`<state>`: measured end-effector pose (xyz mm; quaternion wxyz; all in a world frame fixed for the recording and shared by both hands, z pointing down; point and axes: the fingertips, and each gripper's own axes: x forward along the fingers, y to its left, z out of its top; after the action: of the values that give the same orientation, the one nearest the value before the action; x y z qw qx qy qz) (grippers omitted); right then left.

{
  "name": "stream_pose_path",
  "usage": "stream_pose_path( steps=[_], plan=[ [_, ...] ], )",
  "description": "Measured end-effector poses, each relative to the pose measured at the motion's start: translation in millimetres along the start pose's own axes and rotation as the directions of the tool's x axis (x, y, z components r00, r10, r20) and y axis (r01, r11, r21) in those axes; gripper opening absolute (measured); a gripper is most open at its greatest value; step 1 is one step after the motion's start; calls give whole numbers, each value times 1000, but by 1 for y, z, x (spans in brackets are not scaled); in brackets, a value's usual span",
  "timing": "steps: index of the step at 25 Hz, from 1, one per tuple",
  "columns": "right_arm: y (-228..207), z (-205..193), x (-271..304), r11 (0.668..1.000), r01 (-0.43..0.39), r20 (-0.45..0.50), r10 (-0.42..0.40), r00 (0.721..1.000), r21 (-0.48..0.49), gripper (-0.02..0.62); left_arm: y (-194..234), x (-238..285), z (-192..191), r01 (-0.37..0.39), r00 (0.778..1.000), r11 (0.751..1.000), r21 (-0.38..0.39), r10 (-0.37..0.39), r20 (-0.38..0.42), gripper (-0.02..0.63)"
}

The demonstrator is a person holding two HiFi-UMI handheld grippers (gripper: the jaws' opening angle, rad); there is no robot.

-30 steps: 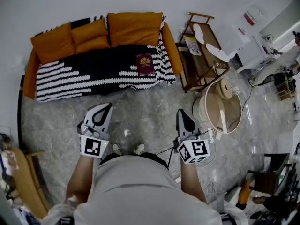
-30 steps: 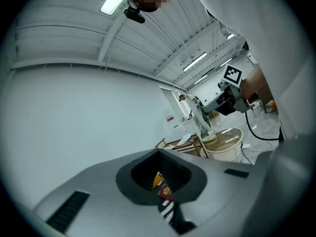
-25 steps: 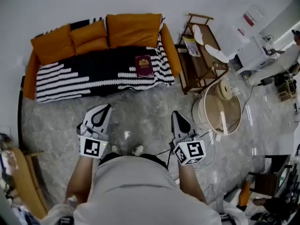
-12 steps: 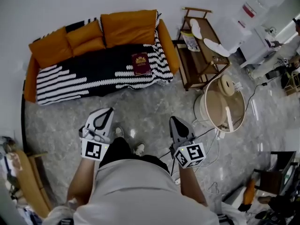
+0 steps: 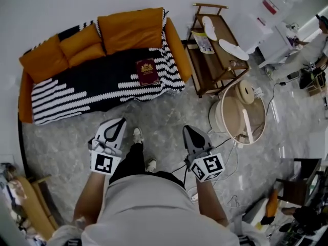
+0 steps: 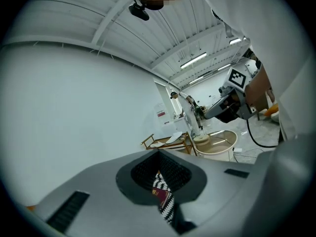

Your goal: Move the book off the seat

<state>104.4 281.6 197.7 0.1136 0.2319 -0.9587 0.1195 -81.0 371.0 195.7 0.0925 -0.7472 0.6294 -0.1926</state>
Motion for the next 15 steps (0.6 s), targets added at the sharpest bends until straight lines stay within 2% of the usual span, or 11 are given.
stream_pose_path(
  steps=[5,10,15],
  plan=[
    [-31,34,69,1000,19,-31,-20,999,-22,23,60,61,-9,-2,999,999,-36,3,40,15],
    [-39,64,143,998,34,-50,-36,998,-46,23,122,111,-33,11,998,997,-81,-6,58,15],
    [-45,79,185,996,66,-82,-70,994,-53,23,154,145,-52,48,996,991,-123,-38,76,15]
  ],
)
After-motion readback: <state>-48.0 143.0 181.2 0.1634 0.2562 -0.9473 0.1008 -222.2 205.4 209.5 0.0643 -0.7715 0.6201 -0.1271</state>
